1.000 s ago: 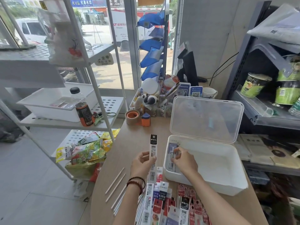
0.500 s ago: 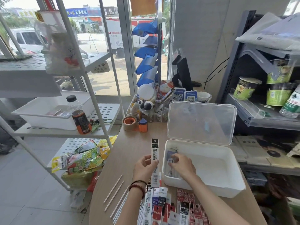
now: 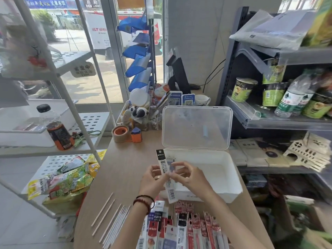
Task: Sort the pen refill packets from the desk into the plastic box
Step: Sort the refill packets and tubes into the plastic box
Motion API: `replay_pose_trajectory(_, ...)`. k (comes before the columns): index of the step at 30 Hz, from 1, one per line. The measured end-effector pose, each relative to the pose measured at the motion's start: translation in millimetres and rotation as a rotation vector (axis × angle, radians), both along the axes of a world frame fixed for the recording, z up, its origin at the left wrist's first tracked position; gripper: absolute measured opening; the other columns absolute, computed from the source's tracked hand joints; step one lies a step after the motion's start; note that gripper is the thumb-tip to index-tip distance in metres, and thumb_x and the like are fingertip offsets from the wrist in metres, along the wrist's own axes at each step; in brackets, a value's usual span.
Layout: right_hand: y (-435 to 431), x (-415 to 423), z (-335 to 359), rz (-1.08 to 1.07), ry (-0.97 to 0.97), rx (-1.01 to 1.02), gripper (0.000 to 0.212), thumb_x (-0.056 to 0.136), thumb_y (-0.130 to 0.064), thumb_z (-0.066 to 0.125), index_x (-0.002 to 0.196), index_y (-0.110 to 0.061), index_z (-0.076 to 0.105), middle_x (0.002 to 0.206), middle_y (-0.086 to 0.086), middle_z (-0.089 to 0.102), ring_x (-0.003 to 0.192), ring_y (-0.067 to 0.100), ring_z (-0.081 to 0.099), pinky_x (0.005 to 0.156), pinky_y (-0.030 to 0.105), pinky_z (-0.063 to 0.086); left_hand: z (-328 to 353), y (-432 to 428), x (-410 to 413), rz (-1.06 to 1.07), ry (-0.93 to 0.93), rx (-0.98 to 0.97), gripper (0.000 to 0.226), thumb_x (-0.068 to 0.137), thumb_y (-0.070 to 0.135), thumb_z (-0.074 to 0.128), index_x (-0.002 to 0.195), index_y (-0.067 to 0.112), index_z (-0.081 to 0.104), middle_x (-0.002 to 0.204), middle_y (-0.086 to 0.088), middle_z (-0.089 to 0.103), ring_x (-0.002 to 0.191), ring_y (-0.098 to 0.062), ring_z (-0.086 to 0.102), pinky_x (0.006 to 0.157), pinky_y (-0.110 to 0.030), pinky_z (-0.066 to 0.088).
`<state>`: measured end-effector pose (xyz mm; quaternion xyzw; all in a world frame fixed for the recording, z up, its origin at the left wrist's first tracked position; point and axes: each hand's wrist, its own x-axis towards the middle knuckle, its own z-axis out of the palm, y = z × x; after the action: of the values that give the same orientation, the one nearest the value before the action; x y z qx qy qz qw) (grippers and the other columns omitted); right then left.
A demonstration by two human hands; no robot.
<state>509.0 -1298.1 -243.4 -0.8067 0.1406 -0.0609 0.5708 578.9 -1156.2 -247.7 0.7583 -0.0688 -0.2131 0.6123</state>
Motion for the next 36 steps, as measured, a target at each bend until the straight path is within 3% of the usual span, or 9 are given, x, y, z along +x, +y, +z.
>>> replay_pose_trajectory(5, -9.4, -19.0, 4.2, -0.079, -0.014, 0.035, 0.037, 0.08, -0.032, 0.078, 0.112, -0.03, 0.06, 0.095, -0.006, 0.072, 0.08, 0.003, 0.07, 0.065, 0.02, 0.057, -2.4, -18.5, -8.8, -0.033, -0.036, -0.032, 0.02, 0.082, 0.017, 0.071, 0.094, 0.019, 0.055, 0.096, -0.005, 0.068, 0.076, -0.012, 0.067, 0.055, -0.025, 0.055)
replay_pose_trajectory(12, 0.1, -27.9, -2.0, -0.143, -0.034, 0.004, 0.036, 0.081, -0.033, 0.077, 0.112, -0.024, 0.063, 0.098, -0.012, 0.07, 0.081, -0.006, 0.066, 0.068, 0.011, 0.052, -9.2, -24.3, -9.9, -0.051, -0.03, -0.038, 0.02, 0.079, 0.021, 0.073, 0.093, 0.017, 0.06, 0.092, -0.005, 0.07, 0.078, -0.012, 0.069, 0.057, -0.026, 0.057)
replay_pose_trajectory(17, -0.2, -29.3, -7.9, -0.174, -0.022, -0.007, 0.032, 0.08, -0.034, 0.077, 0.107, -0.028, 0.06, 0.095, -0.015, 0.068, 0.081, -0.006, 0.065, 0.064, 0.012, 0.053, -13.0, -24.0, -8.1, -0.071, -0.056, 0.023, 0.026, 0.085, 0.021, 0.067, 0.107, 0.008, 0.062, 0.095, -0.006, 0.071, 0.084, -0.017, 0.07, 0.067, -0.036, 0.06)
replay_pose_trajectory(22, -8.5, -26.4, -8.9, -0.177, -0.015, 0.018, 0.027, 0.082, -0.032, 0.076, 0.102, -0.028, 0.058, 0.092, -0.009, 0.069, 0.078, 0.006, 0.067, 0.065, 0.023, 0.058, -9.0, -28.2, -12.4, -0.147, -0.379, 0.224, 0.013, 0.088, 0.026, 0.063, 0.099, 0.02, 0.063, 0.088, 0.008, 0.069, 0.082, -0.004, 0.066, 0.076, -0.023, 0.055)
replay_pose_trajectory(27, -13.5, -22.0, -15.0, -0.153, 0.002, 0.022, 0.025, 0.085, -0.027, 0.073, 0.105, -0.026, 0.057, 0.093, -0.007, 0.069, 0.083, 0.009, 0.067, 0.069, 0.023, 0.057, -7.8, -17.2, -11.5, -0.254, -0.685, 0.512, 0.017, 0.092, 0.036, 0.052, 0.103, 0.026, 0.059, 0.094, 0.017, 0.064, 0.083, -0.005, 0.062, 0.073, -0.024, 0.052)
replay_pose_trajectory(32, -32.5, -5.1, -28.2, -0.214, 0.065, 0.042, 0.025, 0.09, -0.022, 0.068, 0.11, -0.023, 0.053, 0.098, -0.002, 0.065, 0.083, 0.012, 0.065, 0.069, 0.02, 0.054, -7.4, 0.8, 0.2, -0.275, -0.779, 0.746, 0.019, 0.094, 0.034, 0.045, 0.109, 0.031, 0.056, 0.106, 0.018, 0.062, 0.093, -0.006, 0.057, 0.076, -0.022, 0.043)
replay_pose_trajectory(36, -43.8, 11.1, -40.7, -0.229, 0.156, -0.018, 0.029, 0.09, -0.018, 0.068, 0.115, -0.022, 0.055, 0.1, 0.002, 0.063, 0.086, 0.015, 0.062, 0.074, 0.025, 0.053, -10.2, 14.5, 3.5, -0.239, -0.795, 0.795, 0.02, 0.094, 0.035, 0.043, 0.108, 0.032, 0.057, 0.108, 0.018, 0.062, 0.096, -0.006, 0.057, 0.082, -0.025, 0.044)
